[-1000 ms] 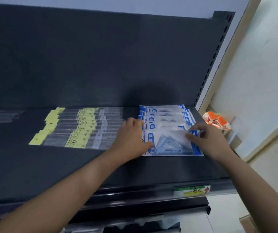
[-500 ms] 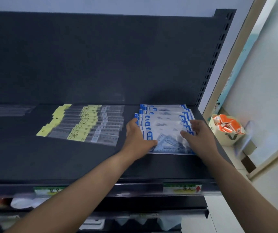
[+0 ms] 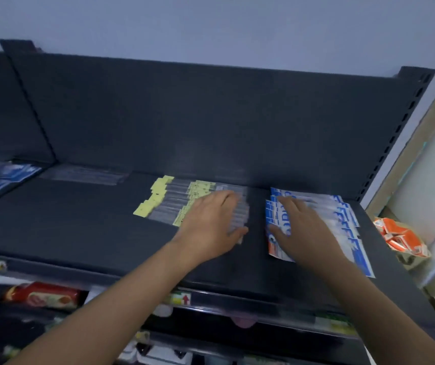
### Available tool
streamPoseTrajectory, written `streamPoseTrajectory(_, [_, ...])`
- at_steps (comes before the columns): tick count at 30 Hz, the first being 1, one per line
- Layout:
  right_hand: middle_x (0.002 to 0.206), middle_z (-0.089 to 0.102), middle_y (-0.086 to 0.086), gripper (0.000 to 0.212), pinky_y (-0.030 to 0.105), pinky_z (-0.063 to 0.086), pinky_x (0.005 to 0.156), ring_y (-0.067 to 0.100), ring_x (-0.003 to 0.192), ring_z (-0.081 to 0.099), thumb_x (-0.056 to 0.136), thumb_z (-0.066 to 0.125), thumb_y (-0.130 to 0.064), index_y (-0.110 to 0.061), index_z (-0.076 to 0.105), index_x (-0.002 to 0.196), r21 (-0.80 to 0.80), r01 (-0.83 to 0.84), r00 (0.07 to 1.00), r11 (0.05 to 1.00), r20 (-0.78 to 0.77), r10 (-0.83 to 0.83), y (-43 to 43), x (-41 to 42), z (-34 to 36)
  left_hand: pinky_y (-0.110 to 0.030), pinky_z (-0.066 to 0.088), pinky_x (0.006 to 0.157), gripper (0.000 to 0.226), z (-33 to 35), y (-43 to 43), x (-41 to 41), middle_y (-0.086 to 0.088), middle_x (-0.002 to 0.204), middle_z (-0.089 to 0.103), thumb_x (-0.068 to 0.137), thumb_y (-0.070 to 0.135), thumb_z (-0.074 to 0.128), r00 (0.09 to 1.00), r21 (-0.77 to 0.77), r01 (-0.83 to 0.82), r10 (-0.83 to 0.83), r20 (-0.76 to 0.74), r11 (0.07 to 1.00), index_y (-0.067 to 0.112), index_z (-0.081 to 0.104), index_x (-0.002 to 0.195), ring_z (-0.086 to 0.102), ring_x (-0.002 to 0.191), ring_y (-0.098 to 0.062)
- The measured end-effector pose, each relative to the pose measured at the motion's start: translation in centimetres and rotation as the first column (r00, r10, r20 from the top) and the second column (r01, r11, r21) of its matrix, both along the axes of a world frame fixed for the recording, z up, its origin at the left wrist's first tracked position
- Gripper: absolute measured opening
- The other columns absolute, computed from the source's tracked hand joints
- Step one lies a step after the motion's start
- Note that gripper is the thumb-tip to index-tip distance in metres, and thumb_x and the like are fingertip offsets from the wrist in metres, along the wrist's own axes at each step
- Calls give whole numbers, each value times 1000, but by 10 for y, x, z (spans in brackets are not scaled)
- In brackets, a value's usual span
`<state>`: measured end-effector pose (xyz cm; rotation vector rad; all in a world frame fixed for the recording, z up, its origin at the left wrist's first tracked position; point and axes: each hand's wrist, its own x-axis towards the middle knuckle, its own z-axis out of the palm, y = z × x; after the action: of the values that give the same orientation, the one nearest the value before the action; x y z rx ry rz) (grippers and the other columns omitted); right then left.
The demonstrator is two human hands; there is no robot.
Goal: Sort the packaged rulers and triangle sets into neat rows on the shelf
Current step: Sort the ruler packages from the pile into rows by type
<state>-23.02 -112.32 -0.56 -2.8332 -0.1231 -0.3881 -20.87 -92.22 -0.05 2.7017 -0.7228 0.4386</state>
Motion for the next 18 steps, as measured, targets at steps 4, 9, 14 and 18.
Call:
streamPoseTrajectory(4, [144,39,3,62,36,35,103,24,127,41,92,47,-48,-20,29,143,-129,-125,992,984,12,128,98,5,19,-35,31,103,68,24,102,-8,1,136,49,89,70,34,973,229,-225,208,96,947,19,44,133,44,126,-20])
streamPoseTrajectory(9, [145,39,0,61,35,38,100,24,128,41,92,46,-50,-22,30,143,-103,-276,960,956,12,279,246,17,31,-38,32,104,83,40,256,-23,-5,140,47,85,77,22,880,344,-469,464,105,813,16,40,138,42,129,-25])
streamPoseTrajectory(14, [146,40,-1,63,34,39,99,21,129,41,91,46,-54,-22,32,144,-55,-366,927,929,61,369,380,27,38,-40,33,104,85,42,395,-38,-7,138,47,85,78,23,794,401,-574,605,59,714,14,39,139,41,129,-27])
streamPoseTrajectory(18, [145,40,-2,61,32,38,98,19,130,40,91,48,-53,-22,35,142,0,-445,894,895,42,445,474,37,35,-40,32,104,83,37,489,-47,-8,139,47,85,77,27,725,408,-630,689,3,661,14,40,137,40,130,-27])
